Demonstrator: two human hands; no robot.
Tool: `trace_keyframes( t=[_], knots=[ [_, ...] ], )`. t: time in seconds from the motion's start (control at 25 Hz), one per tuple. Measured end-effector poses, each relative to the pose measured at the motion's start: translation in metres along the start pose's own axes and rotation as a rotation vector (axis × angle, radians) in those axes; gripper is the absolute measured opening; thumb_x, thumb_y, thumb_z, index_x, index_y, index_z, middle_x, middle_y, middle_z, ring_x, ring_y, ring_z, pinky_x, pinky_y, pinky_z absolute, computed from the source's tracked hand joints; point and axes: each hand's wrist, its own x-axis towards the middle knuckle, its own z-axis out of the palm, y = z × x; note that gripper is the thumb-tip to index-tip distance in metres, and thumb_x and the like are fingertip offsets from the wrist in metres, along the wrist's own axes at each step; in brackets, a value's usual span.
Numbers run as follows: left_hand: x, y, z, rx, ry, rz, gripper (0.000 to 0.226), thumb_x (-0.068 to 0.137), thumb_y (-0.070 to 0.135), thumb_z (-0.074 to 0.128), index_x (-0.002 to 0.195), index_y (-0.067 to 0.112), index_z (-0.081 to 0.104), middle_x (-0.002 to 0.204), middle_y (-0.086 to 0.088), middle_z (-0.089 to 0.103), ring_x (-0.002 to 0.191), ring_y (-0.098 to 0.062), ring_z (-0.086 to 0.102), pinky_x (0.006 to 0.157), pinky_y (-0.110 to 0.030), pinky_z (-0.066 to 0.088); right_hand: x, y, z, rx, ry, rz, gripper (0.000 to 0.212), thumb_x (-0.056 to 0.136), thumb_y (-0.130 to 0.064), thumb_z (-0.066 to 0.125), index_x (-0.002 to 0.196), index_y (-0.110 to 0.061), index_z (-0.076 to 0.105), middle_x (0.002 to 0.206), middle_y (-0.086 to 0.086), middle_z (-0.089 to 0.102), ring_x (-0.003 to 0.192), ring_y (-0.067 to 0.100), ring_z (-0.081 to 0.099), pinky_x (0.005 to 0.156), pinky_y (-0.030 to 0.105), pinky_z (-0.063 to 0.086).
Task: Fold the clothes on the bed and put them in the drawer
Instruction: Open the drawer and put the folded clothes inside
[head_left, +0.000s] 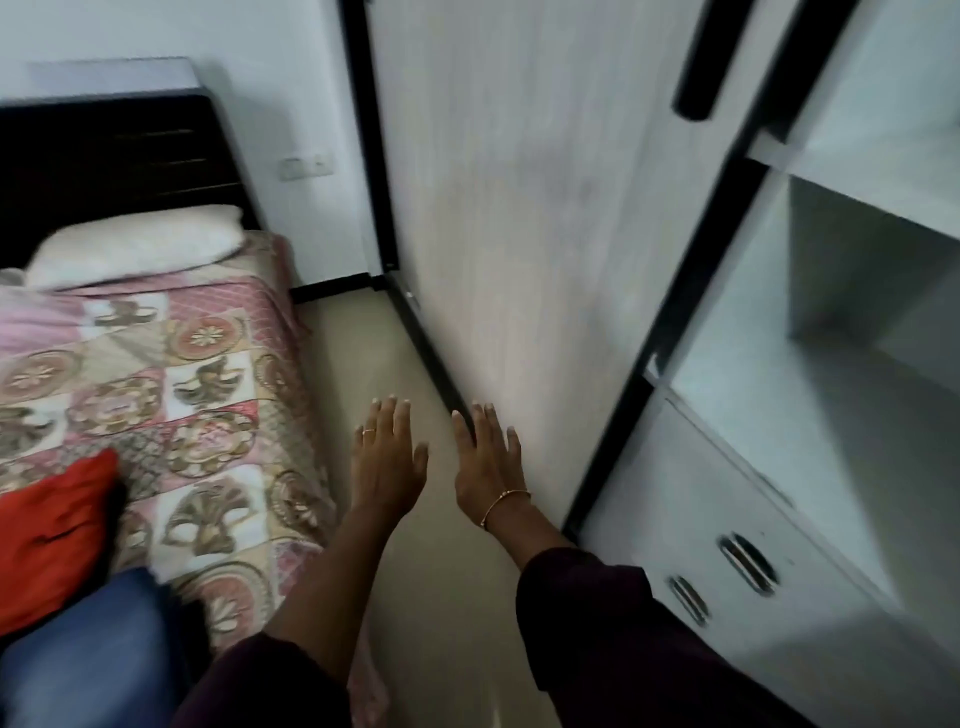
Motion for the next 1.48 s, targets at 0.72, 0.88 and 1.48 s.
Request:
trace_keyframes(
  t=[0.72,0.88,1.48],
  knots=[
    [-0.259,0.29,0.102,0.224,-0.555,0.515,0.064,0.098,0.022,0.042,0.15,0.012,0.006,0.159,-0.01,0.003,0.146,-0.028,-0.002,0.117,-0.05,0.008,-0.353,0.234,-0.023,0.029,-0.191,0.53,0.067,0.095,-0.013,0.046,0.15,-0.011,0.008,0.157,0.009,0.001,0.145,0.024,0.006,0.116,0.039,0.02],
    [-0.228,0.303,0.121,0.299,-0.543,0.619,0.066,0.095,0.018,0.045,0.15,0.01,0.008,0.158,-0.011,0.006,0.146,-0.03,-0.002,0.116,-0.055,0.008,-0.327,0.246,-0.017,0.06,-0.162,0.543,0.069,0.091,-0.012,0.053,0.148,-0.007,0.014,0.156,0.01,0.009,0.144,0.023,0.014,0.114,0.035,0.025],
    [-0.097,0.322,0.255,0.356,-0.679,1.065,0.077,0.093,0.019,0.052,0.151,0.017,0.002,0.158,-0.006,-0.006,0.145,-0.034,-0.002,0.115,-0.052,0.015,-0.211,0.31,0.067,0.033,0.042,0.836,0.063,0.033,0.002,0.089,0.093,-0.002,0.071,0.095,0.016,0.068,0.083,0.031,0.068,0.057,0.034,0.056]
  ],
)
